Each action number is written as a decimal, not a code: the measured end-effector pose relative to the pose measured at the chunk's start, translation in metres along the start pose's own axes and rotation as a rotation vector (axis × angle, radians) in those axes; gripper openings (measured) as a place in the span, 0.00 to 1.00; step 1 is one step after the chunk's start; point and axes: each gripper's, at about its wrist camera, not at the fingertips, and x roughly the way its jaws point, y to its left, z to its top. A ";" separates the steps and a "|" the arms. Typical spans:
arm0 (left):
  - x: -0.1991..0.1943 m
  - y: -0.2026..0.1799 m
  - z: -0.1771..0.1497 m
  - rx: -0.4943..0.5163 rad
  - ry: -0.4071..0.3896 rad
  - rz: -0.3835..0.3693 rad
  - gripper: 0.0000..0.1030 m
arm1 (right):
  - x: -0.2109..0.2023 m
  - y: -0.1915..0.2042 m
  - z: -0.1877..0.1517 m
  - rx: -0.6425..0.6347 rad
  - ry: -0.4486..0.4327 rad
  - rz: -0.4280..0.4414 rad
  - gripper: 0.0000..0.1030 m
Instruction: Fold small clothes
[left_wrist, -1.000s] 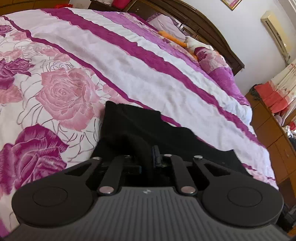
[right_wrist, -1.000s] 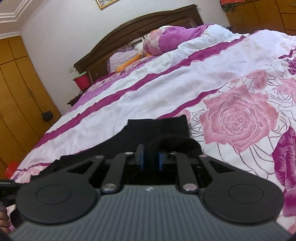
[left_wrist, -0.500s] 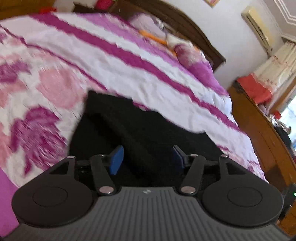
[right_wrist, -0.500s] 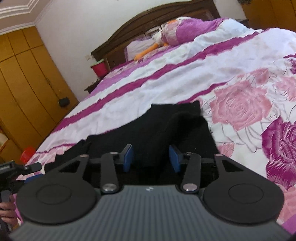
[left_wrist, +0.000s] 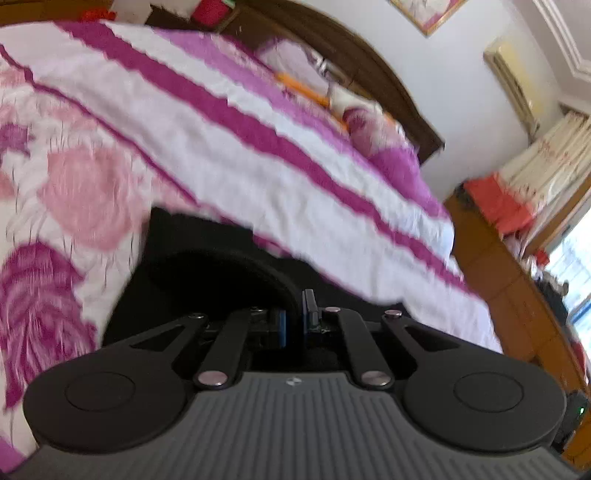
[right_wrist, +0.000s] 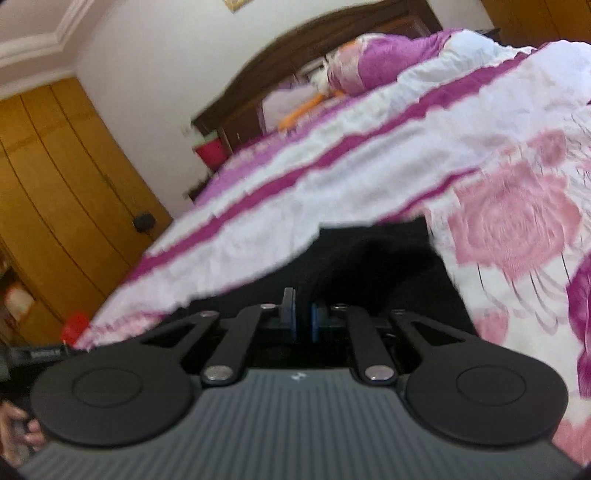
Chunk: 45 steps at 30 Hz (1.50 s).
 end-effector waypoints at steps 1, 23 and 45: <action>0.003 0.001 0.006 -0.009 -0.006 0.010 0.08 | 0.000 -0.001 0.006 0.021 -0.019 0.009 0.10; 0.018 -0.010 0.035 0.104 -0.089 0.115 0.53 | 0.034 0.001 0.022 -0.127 -0.105 -0.116 0.50; 0.078 0.002 -0.004 0.336 0.027 0.310 0.53 | 0.082 -0.019 0.007 -0.212 0.037 -0.205 0.47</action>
